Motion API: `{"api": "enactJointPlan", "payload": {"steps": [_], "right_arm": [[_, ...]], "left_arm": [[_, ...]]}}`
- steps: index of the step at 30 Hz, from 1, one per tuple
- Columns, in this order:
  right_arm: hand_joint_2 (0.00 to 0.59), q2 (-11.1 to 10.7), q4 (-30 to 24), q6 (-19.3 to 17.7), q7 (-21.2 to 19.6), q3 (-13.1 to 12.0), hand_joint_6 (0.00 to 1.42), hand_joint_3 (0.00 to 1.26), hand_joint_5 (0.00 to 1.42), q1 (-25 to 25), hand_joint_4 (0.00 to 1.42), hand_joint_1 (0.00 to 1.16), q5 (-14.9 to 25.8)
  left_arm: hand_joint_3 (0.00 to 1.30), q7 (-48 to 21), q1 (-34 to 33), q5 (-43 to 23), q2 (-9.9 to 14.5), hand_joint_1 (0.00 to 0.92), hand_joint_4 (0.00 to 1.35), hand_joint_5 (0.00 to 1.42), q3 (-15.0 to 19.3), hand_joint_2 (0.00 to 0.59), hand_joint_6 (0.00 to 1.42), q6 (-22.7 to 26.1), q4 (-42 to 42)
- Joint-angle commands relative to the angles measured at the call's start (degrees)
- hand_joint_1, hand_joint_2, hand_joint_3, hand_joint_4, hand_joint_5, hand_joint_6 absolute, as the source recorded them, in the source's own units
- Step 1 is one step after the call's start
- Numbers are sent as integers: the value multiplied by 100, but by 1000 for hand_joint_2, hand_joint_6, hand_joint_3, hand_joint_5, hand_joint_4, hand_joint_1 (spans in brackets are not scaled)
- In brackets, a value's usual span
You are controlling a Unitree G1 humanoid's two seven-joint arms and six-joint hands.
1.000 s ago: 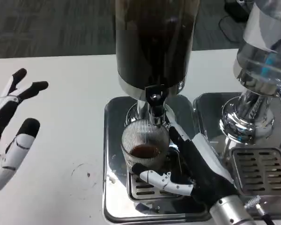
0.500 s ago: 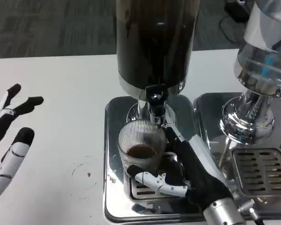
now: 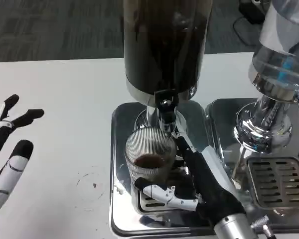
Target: Grasp the cup under the faucet to collect the drink, then remove the cup.
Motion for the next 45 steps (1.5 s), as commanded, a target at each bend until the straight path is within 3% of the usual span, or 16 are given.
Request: {"api": "enactJointPlan", "payload": {"steps": [1, 9, 17, 35, 45], "right_arm": [[131, 45, 56, -113, -12, 0, 461, 20, 290, -119, 144, 768, 59], [131, 68, 278, -243, -42, -16, 483, 40, 318, -251, 167, 770, 123], [124, 130, 531, -428, -171, -97, 577, 165, 430, -333, 257, 796, 210], [134, 259, 837, -992, -879, -151, 777, 340, 598, -303, 390, 869, 0], [136, 286, 957, -1108, -1018, -154, 857, 382, 661, -314, 445, 893, 45]], "left_arm": [[324, 110, 36, -25, 14, 0, 6, 210, 73, 247, 42, 70, -102], [332, 223, 66, 56, -97, 0, 15, 212, 27, 246, 42, 43, -75], [334, 376, 147, 137, -149, 0, 16, 212, 49, 245, 42, 28, -137], [334, 470, 257, 158, -140, 0, 17, 212, 60, 244, 42, 45, -213], [334, 476, 255, 162, -132, 0, 20, 212, 74, 243, 42, 62, -234]]}}
